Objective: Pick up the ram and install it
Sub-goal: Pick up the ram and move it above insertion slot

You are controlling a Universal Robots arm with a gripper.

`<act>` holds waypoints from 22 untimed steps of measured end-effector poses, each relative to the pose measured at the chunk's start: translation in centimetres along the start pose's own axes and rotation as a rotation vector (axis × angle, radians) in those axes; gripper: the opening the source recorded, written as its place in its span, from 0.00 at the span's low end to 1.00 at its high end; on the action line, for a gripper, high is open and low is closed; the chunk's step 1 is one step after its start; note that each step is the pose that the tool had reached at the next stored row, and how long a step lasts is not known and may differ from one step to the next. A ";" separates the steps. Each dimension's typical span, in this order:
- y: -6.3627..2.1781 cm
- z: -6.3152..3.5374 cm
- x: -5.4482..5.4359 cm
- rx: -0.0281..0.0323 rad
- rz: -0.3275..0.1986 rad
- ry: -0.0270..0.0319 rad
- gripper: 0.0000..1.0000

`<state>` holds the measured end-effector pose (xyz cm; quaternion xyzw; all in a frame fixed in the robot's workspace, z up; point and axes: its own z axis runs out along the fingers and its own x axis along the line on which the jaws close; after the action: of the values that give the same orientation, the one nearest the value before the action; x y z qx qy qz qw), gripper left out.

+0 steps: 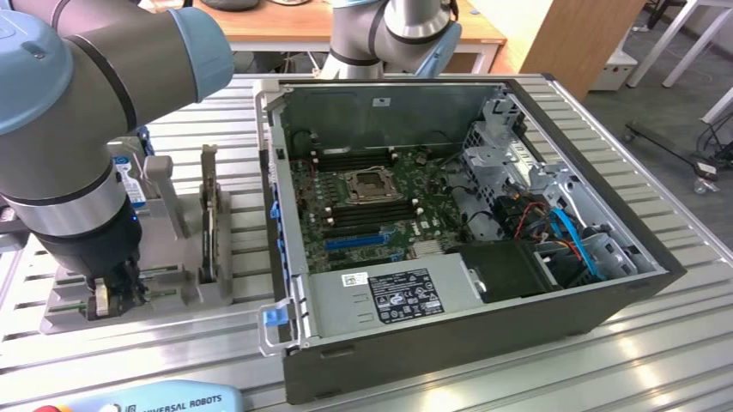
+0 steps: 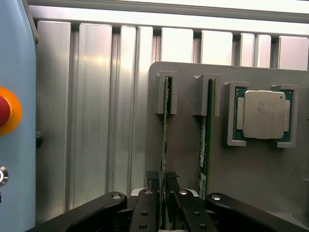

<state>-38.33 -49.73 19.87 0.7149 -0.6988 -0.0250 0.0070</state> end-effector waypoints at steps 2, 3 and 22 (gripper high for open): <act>0.00 0.00 0.0 0.0000 0.000 0.0000 0.20; 0.00 0.00 0.0 0.0000 0.000 0.0000 0.20; 0.00 0.00 0.0 0.0001 0.000 -0.0009 0.12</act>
<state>-38.33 -49.73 19.87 0.7149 -0.6988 -0.0253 0.0066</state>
